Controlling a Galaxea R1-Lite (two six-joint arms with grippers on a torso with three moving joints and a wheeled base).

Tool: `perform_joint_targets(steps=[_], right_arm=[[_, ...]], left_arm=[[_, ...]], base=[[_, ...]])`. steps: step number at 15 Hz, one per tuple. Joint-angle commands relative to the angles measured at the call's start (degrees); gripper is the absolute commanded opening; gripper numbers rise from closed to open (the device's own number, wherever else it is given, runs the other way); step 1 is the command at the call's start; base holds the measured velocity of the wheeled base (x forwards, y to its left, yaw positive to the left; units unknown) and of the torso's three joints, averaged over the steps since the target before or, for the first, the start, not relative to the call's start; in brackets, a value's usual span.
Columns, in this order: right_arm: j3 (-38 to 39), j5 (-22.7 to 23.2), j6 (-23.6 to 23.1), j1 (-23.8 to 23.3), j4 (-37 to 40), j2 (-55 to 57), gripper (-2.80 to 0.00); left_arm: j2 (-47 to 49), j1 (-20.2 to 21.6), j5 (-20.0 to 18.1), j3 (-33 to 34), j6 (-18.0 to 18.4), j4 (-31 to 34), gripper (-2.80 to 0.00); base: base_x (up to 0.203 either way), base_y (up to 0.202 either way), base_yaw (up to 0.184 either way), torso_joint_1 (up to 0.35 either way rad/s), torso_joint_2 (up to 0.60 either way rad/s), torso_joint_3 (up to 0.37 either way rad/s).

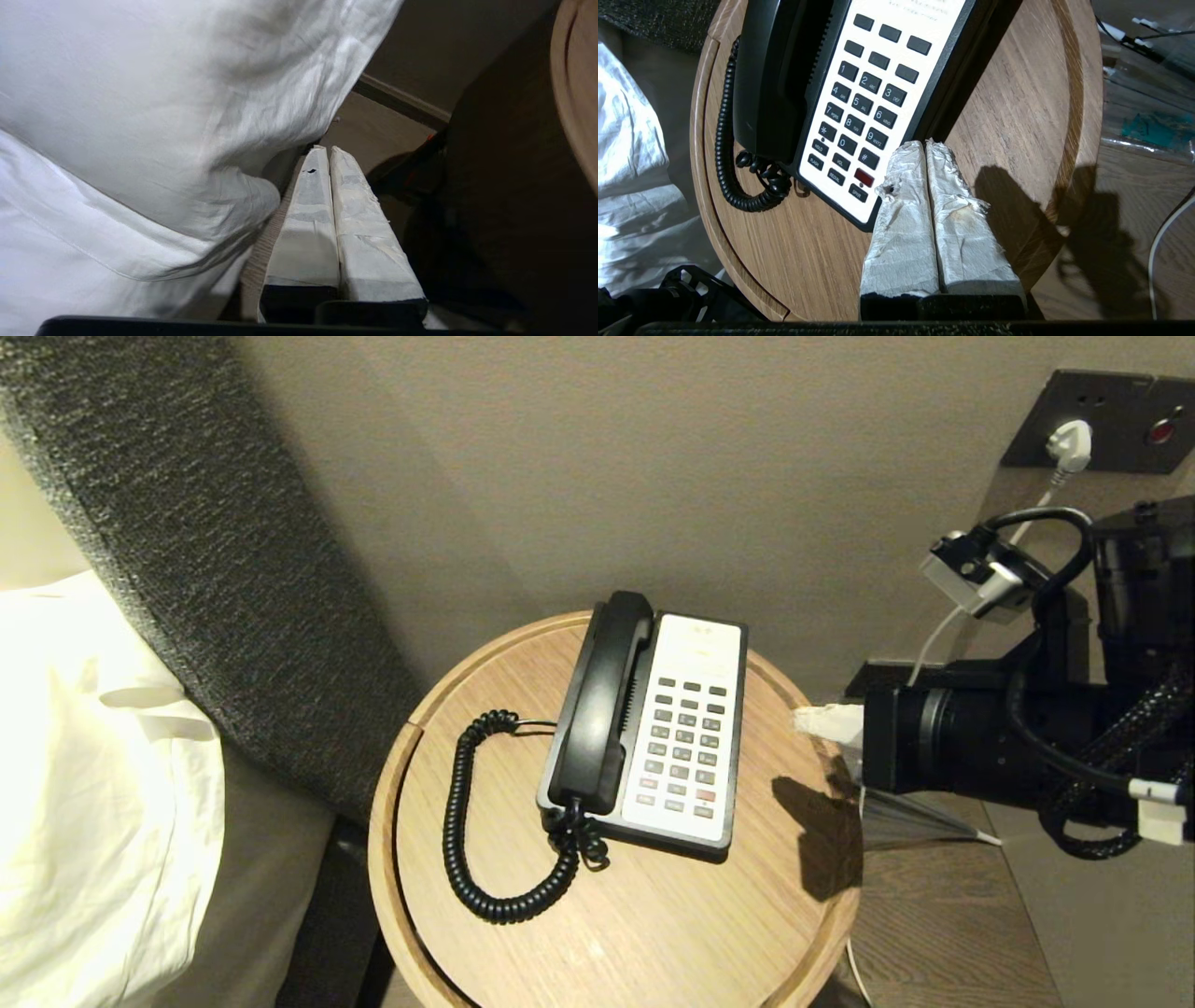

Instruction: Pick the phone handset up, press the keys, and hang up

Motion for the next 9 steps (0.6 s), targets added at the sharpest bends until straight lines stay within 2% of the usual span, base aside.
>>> perform_joint_targets(steps=[1,2,6,7,8,9], right_arm=[[0.17,-0.05,0.11,0.02,-0.06,-1.01,-2.80],[0.26,-0.05,0.03,0.02,-0.06,-1.37,-2.80],[0.45,-0.05,0.11,0.02,-0.15,-2.01,-2.80],[0.61,-0.05,0.11,0.02,-0.08,-2.31,-2.80],[0.65,-0.05,0.20,0.02,-0.06,-2.43,-2.80],[0.70,-0.05,0.20,-0.07,-0.06,-2.78,-2.80]], left_arm=[[-8.31,0.04,-1.62,4.23,6.19,-0.42,-2.80],[-8.85,0.06,-4.49,6.36,9.76,-1.40,-2.80],[-8.55,0.07,-8.91,7.53,13.74,-2.50,-2.80],[-8.56,0.07,-10.76,8.54,17.00,-4.36,-2.80],[-8.58,0.07,-13.07,10.93,20.34,-8.82,-2.80],[-8.55,0.07,-14.50,12.73,21.87,-14.84,-2.80]], base=[[0.000,0.000,0.000,0.000,0.00,0.000],[0.000,0.000,0.000,0.000,0.00,0.000],[0.000,0.000,0.000,0.000,0.00,0.000],[0.000,0.000,0.000,0.000,0.00,0.000],[0.000,0.000,0.000,0.000,0.00,0.000],[0.000,0.000,0.000,0.000,0.00,0.000]])
